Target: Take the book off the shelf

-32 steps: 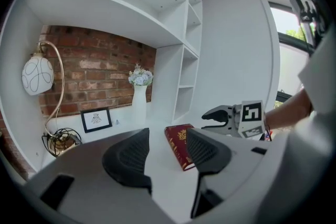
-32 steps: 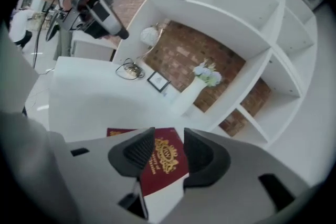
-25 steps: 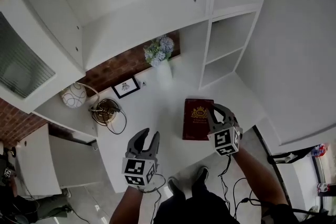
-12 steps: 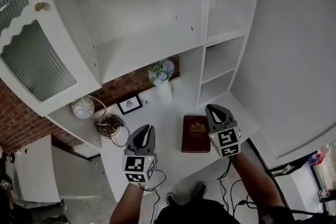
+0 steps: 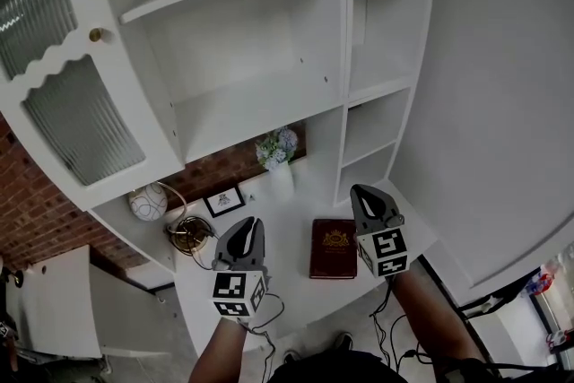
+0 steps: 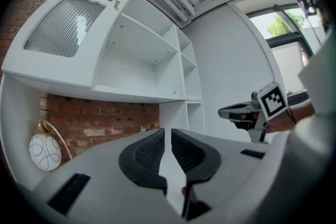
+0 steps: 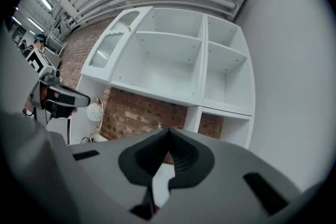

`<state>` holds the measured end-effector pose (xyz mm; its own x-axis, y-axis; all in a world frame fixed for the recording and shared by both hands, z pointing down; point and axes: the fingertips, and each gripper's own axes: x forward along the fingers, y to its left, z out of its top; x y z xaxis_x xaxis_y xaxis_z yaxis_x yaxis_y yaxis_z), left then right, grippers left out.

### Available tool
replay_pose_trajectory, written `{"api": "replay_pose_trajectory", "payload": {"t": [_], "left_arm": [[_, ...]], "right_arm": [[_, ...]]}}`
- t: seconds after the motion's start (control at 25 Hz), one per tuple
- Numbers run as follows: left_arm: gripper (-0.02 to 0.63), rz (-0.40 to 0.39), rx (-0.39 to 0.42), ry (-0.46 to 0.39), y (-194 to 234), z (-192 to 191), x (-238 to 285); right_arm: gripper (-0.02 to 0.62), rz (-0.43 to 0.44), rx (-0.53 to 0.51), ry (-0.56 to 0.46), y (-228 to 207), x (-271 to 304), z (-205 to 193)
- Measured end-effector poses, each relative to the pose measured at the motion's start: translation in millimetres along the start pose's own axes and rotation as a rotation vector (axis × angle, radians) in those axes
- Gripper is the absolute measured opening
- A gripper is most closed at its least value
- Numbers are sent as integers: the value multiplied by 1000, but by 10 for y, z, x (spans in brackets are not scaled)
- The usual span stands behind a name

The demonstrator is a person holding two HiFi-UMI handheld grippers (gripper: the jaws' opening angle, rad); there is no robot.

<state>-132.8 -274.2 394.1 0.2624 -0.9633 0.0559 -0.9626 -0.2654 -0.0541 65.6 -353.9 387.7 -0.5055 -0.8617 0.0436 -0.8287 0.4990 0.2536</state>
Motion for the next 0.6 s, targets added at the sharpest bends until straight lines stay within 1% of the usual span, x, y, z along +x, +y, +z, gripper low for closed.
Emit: {"api": "replay_pose_trajectory", "payload": {"t": [0.2,0.36,0.6], "left_arm": [[40,3,5,-19,-6,93,5],[40,-3,7,-19,-11,94,24],[40,3,5,-14,0,78,41]], "right_arm": [[0,-6,-73,-40,34,-43,196],[0,-3,-97,-56,65,-43,276],[0,-3,-111,-66,68,-20,288]]}}
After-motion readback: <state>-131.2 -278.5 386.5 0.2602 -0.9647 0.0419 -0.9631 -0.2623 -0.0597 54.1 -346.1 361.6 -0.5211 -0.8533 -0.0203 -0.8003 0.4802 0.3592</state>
